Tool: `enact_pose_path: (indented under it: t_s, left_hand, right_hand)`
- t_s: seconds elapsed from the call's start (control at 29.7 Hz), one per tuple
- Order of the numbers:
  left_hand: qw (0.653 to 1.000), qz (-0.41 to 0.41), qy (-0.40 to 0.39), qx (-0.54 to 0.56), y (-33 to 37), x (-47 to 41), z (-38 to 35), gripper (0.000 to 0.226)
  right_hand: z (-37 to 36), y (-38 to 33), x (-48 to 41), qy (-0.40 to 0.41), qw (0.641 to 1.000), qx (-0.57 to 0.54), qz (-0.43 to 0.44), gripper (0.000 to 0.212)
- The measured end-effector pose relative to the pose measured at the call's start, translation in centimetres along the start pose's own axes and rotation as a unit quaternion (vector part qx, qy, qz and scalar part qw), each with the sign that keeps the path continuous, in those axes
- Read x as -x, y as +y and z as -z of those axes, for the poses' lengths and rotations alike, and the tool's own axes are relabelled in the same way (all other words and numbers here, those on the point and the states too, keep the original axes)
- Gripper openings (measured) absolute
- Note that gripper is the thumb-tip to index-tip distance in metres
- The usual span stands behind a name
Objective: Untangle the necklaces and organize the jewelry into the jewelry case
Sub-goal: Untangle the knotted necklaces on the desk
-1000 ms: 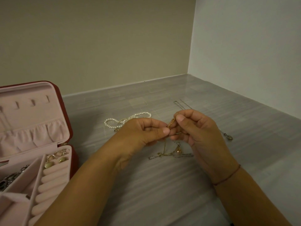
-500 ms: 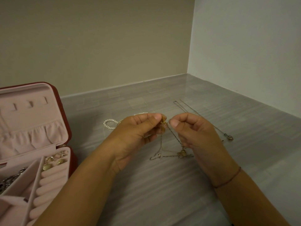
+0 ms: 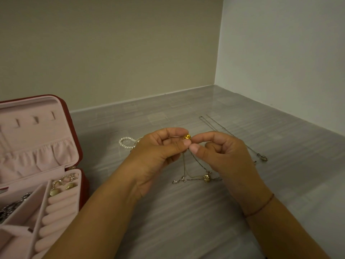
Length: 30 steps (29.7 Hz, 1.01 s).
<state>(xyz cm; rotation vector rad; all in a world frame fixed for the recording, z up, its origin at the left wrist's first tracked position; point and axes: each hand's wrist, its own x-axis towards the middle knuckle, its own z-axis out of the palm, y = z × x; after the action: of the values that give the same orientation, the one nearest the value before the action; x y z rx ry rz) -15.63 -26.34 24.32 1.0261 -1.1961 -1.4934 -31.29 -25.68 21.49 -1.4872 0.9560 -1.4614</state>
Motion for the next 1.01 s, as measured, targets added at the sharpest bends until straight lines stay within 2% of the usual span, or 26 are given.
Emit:
enact_pose_path:
  t_s: [0.17,0.3,0.44,0.61,0.74,0.88,1.01]
  left_hand:
    - [0.999,-0.029,0.015,-0.033,0.08,0.03,-0.08,0.024]
    - [0.993,-0.076,0.032,-0.089,-0.04,0.03,-0.17,0.015]
    - [0.979,-0.116,0.048,-0.163,-0.23,0.24,-0.4,0.016]
    - [0.972,-0.12,0.058,-0.192,-0.43,0.27,-0.63,0.021]
    - [0.966,-0.122,0.067,-0.216,-0.59,0.29,-0.7,0.024]
    - [0.973,-0.11,0.097,-0.177,-0.51,-0.09,-0.17,0.022]
    - [0.991,-0.038,0.095,-0.091,-0.48,-0.38,-0.2,0.021]
  right_hand:
    - [-0.02,0.25,0.03,0.021,0.998,0.053,0.039,0.006]
    - [-0.2,0.22,0.13,0.045,0.993,0.084,0.068,0.008]
    - [-0.35,0.52,0.03,0.077,0.982,0.139,0.102,0.009]
    - [-0.38,0.84,-0.01,0.082,0.978,0.166,0.094,0.014]
    - [-0.36,0.9,-0.03,0.041,0.986,0.154,0.057,0.009]
    - [-0.4,0.62,-0.1,0.029,0.996,0.087,0.011,0.012]
    - [-0.38,0.27,-0.09,0.021,0.998,0.049,-0.029,0.012]
